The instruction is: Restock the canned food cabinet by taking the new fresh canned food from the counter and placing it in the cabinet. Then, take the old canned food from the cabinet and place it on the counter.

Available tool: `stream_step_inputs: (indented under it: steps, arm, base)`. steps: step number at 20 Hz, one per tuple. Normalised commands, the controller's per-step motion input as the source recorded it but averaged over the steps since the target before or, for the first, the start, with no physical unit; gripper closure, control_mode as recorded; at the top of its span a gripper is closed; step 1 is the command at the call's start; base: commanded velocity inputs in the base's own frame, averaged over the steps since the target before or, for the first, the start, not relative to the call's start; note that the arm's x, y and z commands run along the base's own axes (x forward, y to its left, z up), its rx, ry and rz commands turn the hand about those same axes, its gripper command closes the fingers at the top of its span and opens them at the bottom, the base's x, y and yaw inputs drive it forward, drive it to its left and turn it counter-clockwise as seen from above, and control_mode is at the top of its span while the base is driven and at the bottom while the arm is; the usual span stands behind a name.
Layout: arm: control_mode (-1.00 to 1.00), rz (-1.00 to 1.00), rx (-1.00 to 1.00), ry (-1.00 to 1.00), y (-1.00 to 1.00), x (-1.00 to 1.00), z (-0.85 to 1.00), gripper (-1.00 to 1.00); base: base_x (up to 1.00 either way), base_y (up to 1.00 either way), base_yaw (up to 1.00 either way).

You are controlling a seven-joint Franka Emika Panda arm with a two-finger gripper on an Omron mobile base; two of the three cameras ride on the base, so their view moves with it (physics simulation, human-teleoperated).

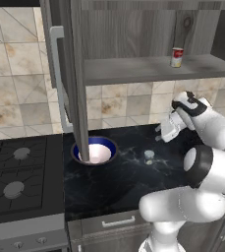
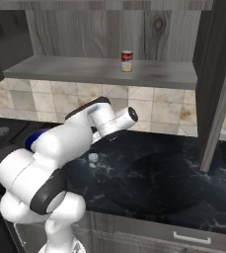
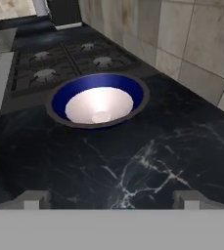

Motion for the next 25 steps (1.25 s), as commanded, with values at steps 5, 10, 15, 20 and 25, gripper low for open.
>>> stream_step_inputs:
  steps: [5,10,15,20,25]
  arm:
    - [-1.00,0.00,0.00,-0.04,0.16,-0.98,0.44,-1.00]
    - [-1.00,0.00,-0.03,-0.11,0.16,-1.00,0.09,-1.00]
    - [-1.00,0.00,-0.05,-0.15,0.27,-1.00,0.11,-1.00]
    - [-1.00,0.00,-0.04,-0.14,0.41,-1.00,0.43,-1.00]
    - [-1.00,-0.03,-0.12,-0.25,0.70,-0.98,0.80,-1.00]
  base:
    - [0.00,0.00,0.00]
    - [0.00,0.00,0.00]
    - [0.00,0.00,0.00]
    - [0.00,0.00,0.00]
    - [0.00,0.00,0.00]
